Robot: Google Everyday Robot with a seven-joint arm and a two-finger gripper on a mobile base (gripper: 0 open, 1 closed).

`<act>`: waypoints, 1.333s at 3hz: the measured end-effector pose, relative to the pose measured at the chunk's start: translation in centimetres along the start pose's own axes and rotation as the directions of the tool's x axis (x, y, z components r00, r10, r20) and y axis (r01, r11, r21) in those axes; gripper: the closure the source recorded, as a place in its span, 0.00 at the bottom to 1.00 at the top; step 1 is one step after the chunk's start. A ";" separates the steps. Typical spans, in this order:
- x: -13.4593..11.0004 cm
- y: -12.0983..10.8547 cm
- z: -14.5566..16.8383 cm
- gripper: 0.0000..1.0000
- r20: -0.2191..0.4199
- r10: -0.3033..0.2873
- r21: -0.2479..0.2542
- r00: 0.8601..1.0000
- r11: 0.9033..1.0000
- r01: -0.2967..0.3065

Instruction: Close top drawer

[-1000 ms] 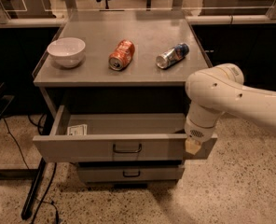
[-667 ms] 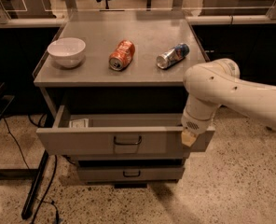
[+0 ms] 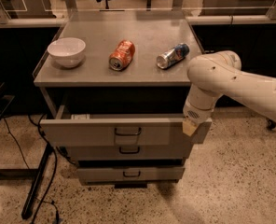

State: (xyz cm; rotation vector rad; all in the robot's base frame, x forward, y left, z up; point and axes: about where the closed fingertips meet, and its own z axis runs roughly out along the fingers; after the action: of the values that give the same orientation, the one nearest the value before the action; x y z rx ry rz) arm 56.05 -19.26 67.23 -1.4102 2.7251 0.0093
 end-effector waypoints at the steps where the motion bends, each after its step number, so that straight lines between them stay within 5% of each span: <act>1: -0.2 -2.2 0.0 1.00 0.005 0.030 0.010 1.000 0.999 -0.030; 3: -0.8 -7.9 -0.8 1.00 0.045 0.099 0.050 0.994 0.994 -0.101; 4: -0.8 -7.9 -0.8 1.00 0.045 0.099 0.050 0.994 0.994 -0.101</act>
Offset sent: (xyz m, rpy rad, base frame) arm 0.0702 -0.0397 0.0105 -0.0063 -0.0548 -0.1006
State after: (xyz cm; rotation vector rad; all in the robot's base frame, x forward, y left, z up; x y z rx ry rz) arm 62.89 -23.16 68.30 -1.2442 2.7373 -0.0264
